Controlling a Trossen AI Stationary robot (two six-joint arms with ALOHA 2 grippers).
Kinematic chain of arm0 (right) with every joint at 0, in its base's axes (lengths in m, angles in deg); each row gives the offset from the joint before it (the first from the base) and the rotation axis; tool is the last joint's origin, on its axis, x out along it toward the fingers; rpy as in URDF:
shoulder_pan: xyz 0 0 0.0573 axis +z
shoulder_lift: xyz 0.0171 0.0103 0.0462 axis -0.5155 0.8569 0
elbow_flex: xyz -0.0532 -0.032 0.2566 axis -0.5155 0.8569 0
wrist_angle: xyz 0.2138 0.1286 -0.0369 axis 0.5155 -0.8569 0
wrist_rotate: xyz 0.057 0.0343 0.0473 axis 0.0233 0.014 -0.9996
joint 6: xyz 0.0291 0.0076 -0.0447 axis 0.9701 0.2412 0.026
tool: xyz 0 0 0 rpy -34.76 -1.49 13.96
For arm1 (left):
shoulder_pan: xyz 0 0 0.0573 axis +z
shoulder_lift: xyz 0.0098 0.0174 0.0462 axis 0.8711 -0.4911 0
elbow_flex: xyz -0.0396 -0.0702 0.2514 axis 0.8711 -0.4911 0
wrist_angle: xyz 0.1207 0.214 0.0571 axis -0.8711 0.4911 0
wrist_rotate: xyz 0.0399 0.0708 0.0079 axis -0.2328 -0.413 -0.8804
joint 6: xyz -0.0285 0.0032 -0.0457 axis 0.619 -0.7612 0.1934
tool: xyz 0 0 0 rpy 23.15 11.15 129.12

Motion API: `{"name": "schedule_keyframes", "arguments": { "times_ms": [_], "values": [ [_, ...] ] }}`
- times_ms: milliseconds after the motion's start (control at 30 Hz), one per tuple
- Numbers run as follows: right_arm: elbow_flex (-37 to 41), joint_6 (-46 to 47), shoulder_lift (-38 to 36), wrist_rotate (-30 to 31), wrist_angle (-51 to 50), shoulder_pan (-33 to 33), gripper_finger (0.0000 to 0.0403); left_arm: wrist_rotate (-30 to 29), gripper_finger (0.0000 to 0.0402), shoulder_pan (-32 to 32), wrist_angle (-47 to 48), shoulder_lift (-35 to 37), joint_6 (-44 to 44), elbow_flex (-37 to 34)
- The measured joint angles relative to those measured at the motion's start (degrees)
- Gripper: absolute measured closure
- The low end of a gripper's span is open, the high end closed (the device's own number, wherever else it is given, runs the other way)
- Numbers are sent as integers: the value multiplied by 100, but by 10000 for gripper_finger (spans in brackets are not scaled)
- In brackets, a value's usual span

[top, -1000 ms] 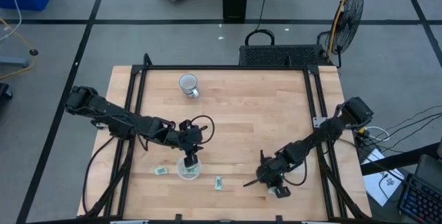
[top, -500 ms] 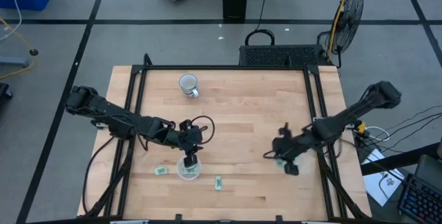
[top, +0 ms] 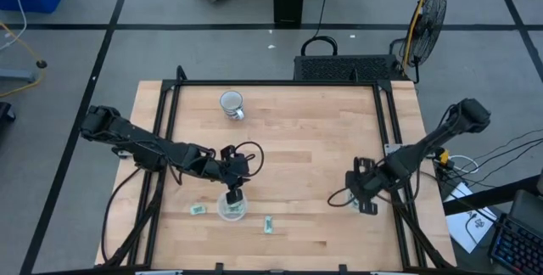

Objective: Pick and place items into bin
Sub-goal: Put the stevia packet into the right transparent bin, then put the stevia packet into the left transparent bin

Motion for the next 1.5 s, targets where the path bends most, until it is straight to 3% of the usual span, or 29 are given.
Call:
{"name": "schedule_keyframes", "arguments": {
  "times_ms": [267, 667, 1033, 1200, 1367, 1500],
  "values": [
    [313, -17, 320, -246, 167, -2, 397, -2, 304, 0, 2, 1, -92, 0],
    [310, -184, 291, -250, 574, 0, 330, -4, 304, 0, 1, 1, -158, 0],
    [86, 321, -588, -251, 582, -2, 340, -3, 304, 0, 7, 1, -111, 0],
    [64, -17, -816, 66, 1988, -4, 343, 449, 304, -7, 121, 1, 430, 0],
    [247, -1393, -659, 1196, 3854, -15, 339, 868, 304, -210, 130, 0, 638, 0],
    [570, -2262, -383, 1518, 5199, -35, 332, 1388, 304, -491, 302, 35, 904, 0]
  ]
}}
